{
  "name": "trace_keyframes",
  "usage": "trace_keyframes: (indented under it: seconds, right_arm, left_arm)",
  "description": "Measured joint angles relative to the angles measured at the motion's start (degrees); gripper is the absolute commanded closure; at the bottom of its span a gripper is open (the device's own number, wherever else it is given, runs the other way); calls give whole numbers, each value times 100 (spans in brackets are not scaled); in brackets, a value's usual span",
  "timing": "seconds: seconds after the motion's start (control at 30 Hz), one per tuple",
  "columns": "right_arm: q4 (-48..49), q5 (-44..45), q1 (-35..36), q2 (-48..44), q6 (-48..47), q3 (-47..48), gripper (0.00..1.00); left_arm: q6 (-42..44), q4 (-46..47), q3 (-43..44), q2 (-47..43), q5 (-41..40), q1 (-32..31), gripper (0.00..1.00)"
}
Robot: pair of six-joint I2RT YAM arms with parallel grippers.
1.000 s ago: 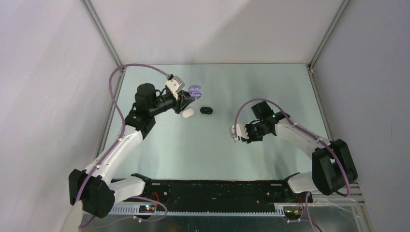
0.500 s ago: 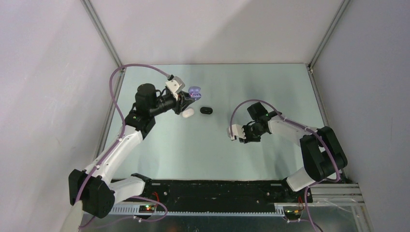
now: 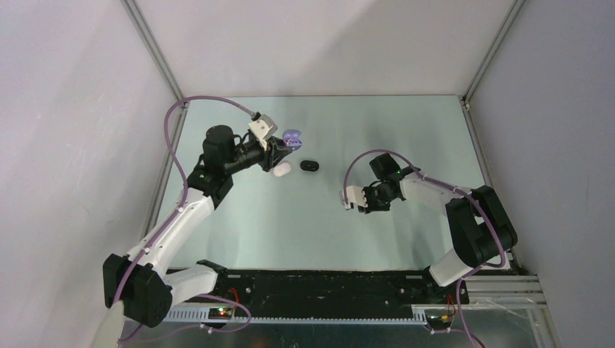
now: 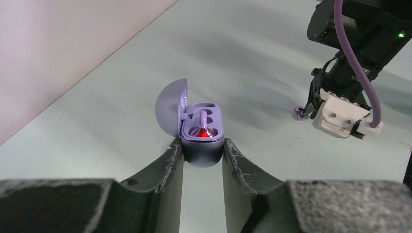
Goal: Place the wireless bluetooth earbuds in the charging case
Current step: Pick up the earbud from the center of the board.
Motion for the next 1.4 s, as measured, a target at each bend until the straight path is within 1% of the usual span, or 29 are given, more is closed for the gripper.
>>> trace_keyframes:
  seconds: [0.27,0.33,0.5,0.63,0.77,0.9,1.0,1.07,1.17,1.3,1.4]
  right_arm:
    - [323,120,0,0,0,0,78]
    - [387,142,0,0,-2,0,82]
    - [481,144,-2,0,0,0,94]
    - [509,138,-24,-22,0,0,100]
    - [369,136,-39,-24,72,138,100]
    - [188,94,-39,46,422,608,100]
    - [-2,57,-39,260,1019,1108,100]
    - [-199,24,-39,494,1668,1572,100]
    - [-748,-92,-52,828,2736,2371,100]
    - [-1574,-345,-105,1084,3746,3012,100]
    - [-2367,-551,-140,1486,4341,3440,100]
  left_arm:
    - [0,0,0,0,0,0,100]
    - [-2,2,0,0,0,0,100]
    - [-2,2,0,0,0,0,100]
    - [-2,4,0,0,0,0,100]
    - [0,11,0,0,0,0,100]
    - [0,42,0,0,2,0,100]
    - [0,42,0,0,2,0,100]
    - [2,39,0,0,0,0,100]
    - [4,42,-13,0,2,0,100]
    - [7,37,-103,0,2,0,100]
    - [9,37,-133,2,4,0,100]
